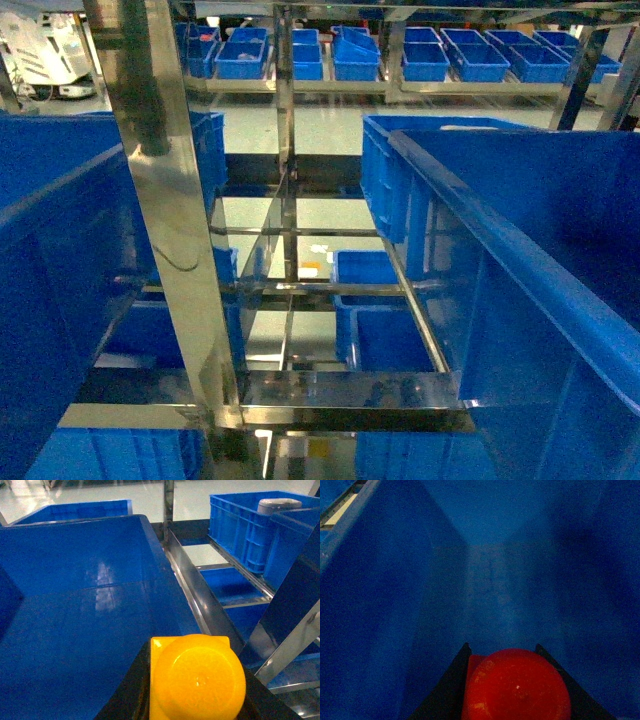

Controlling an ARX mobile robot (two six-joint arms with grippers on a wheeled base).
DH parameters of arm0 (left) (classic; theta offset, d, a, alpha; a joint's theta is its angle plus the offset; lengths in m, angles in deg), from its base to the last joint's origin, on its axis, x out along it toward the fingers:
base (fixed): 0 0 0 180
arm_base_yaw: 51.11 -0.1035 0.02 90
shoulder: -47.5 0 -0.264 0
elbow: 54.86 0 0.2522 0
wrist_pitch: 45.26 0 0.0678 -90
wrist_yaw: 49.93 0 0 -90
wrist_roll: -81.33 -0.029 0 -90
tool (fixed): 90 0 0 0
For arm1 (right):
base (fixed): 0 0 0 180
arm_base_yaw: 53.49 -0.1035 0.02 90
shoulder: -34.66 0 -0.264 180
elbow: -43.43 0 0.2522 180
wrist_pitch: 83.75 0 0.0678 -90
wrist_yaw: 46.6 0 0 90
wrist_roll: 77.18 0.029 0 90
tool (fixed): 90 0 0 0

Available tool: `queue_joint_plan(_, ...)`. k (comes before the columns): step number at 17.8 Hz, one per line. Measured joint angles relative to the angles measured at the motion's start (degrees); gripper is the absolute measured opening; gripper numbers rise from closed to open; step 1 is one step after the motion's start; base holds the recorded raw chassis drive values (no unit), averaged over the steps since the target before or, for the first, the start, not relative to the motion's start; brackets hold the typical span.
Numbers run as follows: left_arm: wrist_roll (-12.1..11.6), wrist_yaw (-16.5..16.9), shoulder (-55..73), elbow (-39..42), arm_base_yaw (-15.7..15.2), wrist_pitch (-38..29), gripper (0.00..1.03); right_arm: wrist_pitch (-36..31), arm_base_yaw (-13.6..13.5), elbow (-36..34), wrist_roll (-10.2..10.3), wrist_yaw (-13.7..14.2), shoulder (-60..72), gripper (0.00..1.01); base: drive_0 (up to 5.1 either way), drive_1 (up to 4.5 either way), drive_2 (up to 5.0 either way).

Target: Sort and place red and yellow blocks in left bins

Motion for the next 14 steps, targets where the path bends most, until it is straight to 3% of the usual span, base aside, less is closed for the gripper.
queue_joint_plan(14,0.0,0.0,-0.1,0.0,0.0,-0.1,0.26,-1.4,0.3,-1.6,-0.2,0.2,1.0,0.28,0.0,0.0,0.0)
